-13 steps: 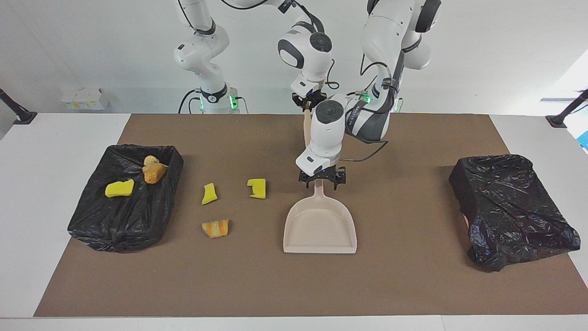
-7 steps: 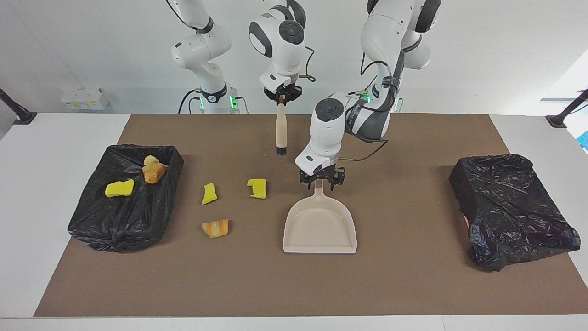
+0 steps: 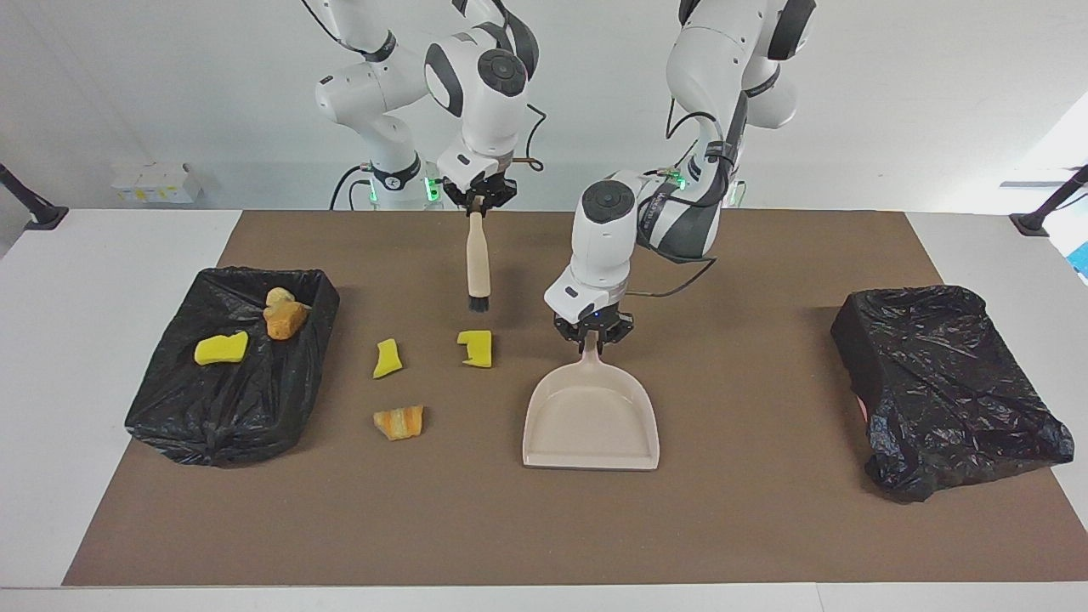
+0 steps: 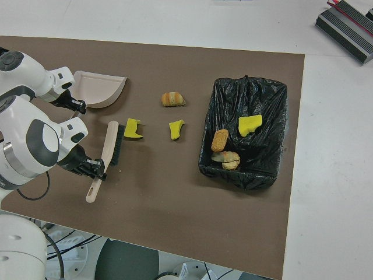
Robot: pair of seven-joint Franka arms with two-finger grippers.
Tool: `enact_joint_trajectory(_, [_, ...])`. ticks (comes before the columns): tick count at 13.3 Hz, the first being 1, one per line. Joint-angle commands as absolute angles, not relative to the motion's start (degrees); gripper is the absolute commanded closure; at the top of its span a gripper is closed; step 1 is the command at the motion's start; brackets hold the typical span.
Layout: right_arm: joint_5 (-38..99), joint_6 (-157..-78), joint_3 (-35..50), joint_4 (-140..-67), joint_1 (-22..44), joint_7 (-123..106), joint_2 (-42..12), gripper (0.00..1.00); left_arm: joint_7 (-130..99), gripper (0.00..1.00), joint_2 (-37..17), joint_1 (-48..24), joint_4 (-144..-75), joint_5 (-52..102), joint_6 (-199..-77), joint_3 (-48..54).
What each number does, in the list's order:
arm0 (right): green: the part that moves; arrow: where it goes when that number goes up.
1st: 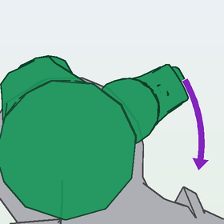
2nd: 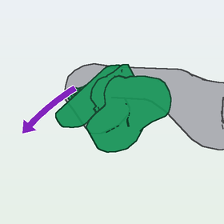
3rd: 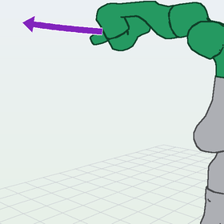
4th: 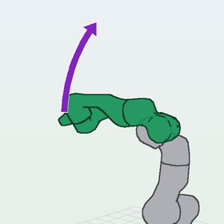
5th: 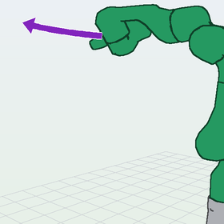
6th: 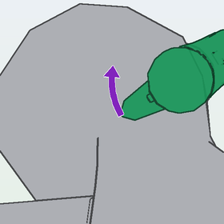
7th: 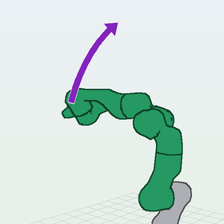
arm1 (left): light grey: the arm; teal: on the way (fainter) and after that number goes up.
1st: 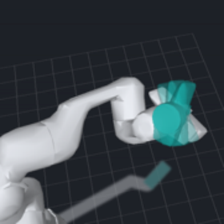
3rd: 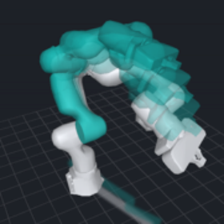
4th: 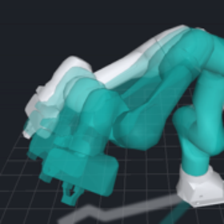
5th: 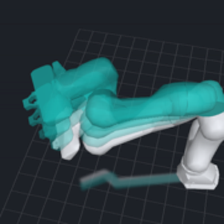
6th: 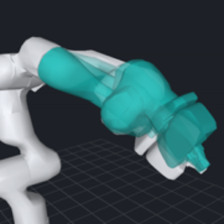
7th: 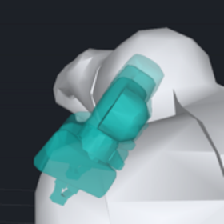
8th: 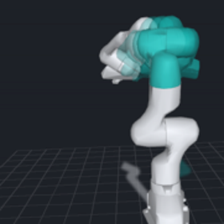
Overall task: Sweep and dump trash in bin
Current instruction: 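Grasp the wooden brush handle with the right gripper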
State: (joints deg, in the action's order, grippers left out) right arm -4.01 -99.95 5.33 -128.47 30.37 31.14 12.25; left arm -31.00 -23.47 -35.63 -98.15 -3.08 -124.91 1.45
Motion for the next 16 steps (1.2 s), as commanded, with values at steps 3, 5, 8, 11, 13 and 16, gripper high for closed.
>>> enact_joint_trajectory(3, [-8.3, -99.1, 5.8, -124.9, 25.5, 28.5, 9.2, 1.0, -22.3, 0.9, -19.7, -35.9, -97.8, -3.7, -118.8, 0.8])
enact_joint_trajectory(5, [-10.8, -99.1, 5.9, -124.8, 24.7, 27.0, 9.0, 1.0, -11.7, 0.92, -17.4, -35.7, -98.2, -3.7, -113.6, 0.7])
enact_joint_trajectory(8, [-10.9, -99.1, 6.1, -125.1, 23.4, 26.4, 9.0, 1.0, -1.2, 1.0, -16.0, -35.9, -99.1, -4.8, -109.4, 0.7])
enact_joint_trajectory(11, [-11.8, -99.9, 6.0, -125.4, 21.7, 23.7, 8.9, 1.0, 12.8, 1.0, -15.1, -36.2, -100.5, -9.6, -108.3, 0.8])
enact_joint_trajectory(13, [-14.1, -101.2, 6.0, -125.3, 20.0, 21.0, 8.2, 1.0, 18.6, 1.0, -14.2, -36.2, -102.6, -9.8, -109.2, 0.9])
enact_joint_trajectory(16, [-19.5, -106.4, 6.0, -125.0, 13.8, 16.0, 5.8, 1.0, 30.0, 1.0, -12.3, -36.4, -105.9, -9.7, -109.7, 1.1])
